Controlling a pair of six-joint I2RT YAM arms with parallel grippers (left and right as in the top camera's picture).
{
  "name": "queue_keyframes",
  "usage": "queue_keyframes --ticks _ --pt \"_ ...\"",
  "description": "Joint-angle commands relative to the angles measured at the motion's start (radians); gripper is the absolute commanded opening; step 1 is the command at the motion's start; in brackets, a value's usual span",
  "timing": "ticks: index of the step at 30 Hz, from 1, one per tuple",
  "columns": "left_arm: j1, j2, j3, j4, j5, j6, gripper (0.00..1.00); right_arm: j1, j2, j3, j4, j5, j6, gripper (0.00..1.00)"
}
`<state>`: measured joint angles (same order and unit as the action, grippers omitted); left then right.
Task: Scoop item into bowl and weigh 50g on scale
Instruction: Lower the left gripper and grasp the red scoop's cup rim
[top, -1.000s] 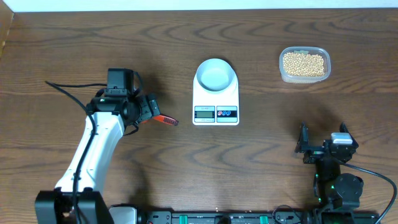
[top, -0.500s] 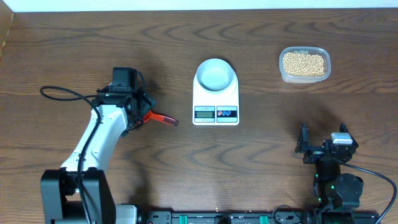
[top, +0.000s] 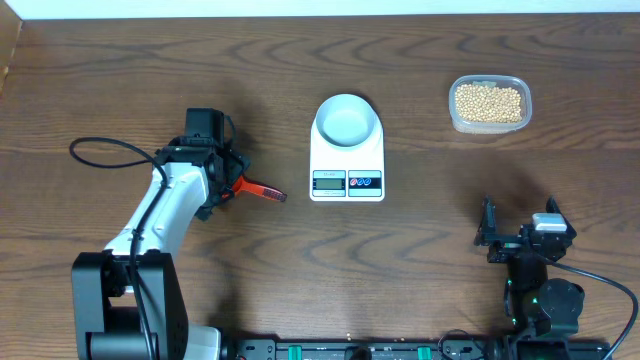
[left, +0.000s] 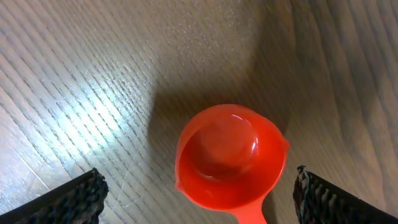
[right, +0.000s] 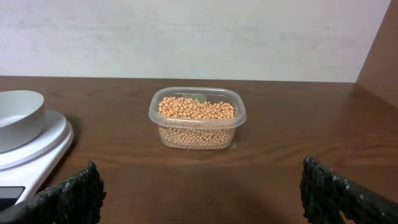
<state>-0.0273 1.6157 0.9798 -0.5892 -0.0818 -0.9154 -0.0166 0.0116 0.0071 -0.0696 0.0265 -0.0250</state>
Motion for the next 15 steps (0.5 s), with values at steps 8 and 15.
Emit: queue_keyframes --ticks 8,15 --pt "0.004 0.035 -0.012 0.008 -0.02 -0.06 0.94 -0.002 -0.007 -0.002 -0.002 0.008 0.01 0.99" --pt "0.004 0.068 -0.012 0.008 -0.02 -0.067 0.87 -0.002 -0.007 -0.002 -0.002 0.008 0.01 0.99"
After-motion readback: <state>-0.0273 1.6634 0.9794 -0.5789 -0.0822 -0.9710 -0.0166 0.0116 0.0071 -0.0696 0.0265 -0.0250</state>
